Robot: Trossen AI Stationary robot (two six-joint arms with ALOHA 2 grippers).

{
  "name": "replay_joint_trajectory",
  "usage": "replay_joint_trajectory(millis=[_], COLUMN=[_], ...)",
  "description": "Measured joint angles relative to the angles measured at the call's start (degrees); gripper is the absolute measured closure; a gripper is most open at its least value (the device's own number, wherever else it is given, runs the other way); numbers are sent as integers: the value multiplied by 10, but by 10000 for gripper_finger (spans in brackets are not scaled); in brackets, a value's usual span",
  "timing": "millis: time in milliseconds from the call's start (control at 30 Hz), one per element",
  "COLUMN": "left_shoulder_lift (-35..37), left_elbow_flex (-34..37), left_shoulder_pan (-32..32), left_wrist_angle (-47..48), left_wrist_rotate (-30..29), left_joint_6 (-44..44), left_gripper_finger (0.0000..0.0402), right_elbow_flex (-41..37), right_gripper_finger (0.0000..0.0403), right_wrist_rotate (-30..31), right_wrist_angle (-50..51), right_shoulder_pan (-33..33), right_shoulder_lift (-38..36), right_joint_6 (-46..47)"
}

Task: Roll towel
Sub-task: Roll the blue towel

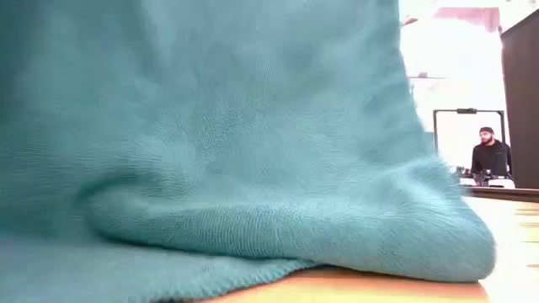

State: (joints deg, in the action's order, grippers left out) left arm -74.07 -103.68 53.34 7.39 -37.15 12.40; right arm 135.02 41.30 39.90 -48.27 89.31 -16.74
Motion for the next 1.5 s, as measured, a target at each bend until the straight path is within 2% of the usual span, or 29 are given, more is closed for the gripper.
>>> replay_joint_trajectory(millis=[233, 400, 533, 600, 967, 1200, 1367, 1500], left_shoulder_lift=[-1, -15, -22, -21, -20, -20, -19, -19], left_elbow_flex=[0, 0, 1, 1, -50, -81, -107, -108], left_shoulder_pan=[0, 0, 2, 6, 3, -2, -2, -2], left_wrist_angle=[47, 57, 43, 22, 23, 23, 34, 85], left_wrist_rotate=[13, 81, 147, 155, 142, 123, 121, 76], left_joint_6=[-20, -52, -61, -48, 14, 37, 51, 19], left_gripper_finger=[402, 402, 401, 402, 402, 401, 402, 402], right_elbow_flex=[0, -3, -4, -1, -1, -1, 0, 0], right_gripper_finger=[403, 403, 403, 403, 403, 403, 403, 403], right_wrist_rotate=[-35, -133, -146, -148, -159, -115, -110, -104], right_wrist_angle=[5, 14, 16, 11, -14, -36, -42, -14], right_shoulder_pan=[-9, -14, -26, -36, -51, -53, -53, -52], right_shoulder_lift=[1, 0, 1, 0, -5, -29, -48, -54], right_joint_6=[-3, 40, 47, 47, 27, -24, -45, -17])
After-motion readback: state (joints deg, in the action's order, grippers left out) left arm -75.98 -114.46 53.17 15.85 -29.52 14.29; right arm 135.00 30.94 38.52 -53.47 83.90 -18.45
